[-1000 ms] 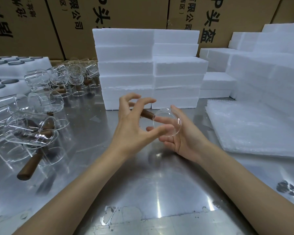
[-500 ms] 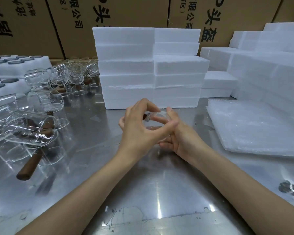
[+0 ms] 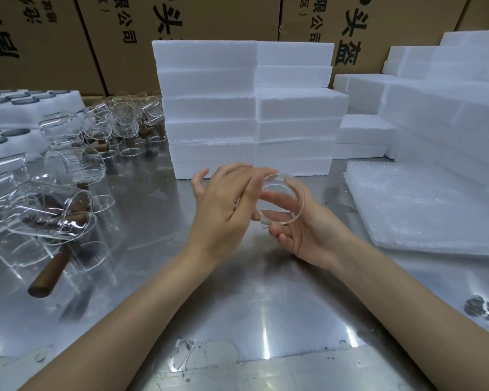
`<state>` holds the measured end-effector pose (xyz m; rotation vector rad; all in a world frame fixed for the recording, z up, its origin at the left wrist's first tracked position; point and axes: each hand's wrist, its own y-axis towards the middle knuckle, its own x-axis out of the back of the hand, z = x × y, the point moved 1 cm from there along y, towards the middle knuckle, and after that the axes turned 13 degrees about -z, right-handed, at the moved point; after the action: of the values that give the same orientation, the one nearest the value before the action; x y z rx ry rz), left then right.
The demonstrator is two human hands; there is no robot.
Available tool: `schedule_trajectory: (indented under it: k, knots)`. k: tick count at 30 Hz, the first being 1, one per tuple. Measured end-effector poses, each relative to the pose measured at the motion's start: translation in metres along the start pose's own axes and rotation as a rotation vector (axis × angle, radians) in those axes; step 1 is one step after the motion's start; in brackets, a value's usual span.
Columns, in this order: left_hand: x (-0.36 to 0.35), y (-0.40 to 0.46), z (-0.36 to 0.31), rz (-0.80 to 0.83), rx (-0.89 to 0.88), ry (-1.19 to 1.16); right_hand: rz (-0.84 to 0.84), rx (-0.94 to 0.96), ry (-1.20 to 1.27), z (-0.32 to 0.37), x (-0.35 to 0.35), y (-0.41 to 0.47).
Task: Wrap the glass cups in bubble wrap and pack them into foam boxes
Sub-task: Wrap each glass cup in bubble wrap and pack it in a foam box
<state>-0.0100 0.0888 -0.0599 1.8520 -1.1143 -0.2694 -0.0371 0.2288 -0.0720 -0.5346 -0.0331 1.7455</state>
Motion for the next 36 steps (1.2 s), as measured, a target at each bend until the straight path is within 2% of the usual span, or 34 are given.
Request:
schedule_trajectory:
  k: [4,10,14,18,20,23,28,31,36]
  knots:
    - [0.003,0.000,-0.001,0.037,-0.152,0.092,0.066,-0.044,0.057,0.001,0.001,-0.003]
    - [0.009,0.000,-0.003,0.019,-0.178,0.099,0.104,-0.067,0.068,-0.001,-0.003,-0.006]
    - [0.010,-0.001,-0.003,0.006,-0.212,0.124,0.029,-0.006,0.028,-0.003,-0.003,-0.005]
    - [0.007,-0.002,0.000,0.064,-0.279,0.212,-0.103,0.133,-0.026,-0.001,-0.005,-0.003]
    - [0.005,-0.003,0.001,0.102,-0.267,0.213,-0.180,0.229,-0.051,0.001,-0.006,-0.004]
    - [0.006,0.000,0.005,0.057,-0.220,0.163,-0.279,0.392,-0.076,0.006,-0.003,-0.006]
    - [0.006,0.002,0.010,0.053,-0.154,0.104,-0.449,0.632,-0.258,0.011,0.002,-0.010]
    - [-0.001,-0.004,0.009,0.089,-0.148,0.101,-0.436,0.667,-0.308,0.008,-0.002,-0.011]
    - [-0.003,-0.006,0.011,0.009,-0.038,0.034,-0.295,0.591,-0.244,0.007,-0.003,-0.007]
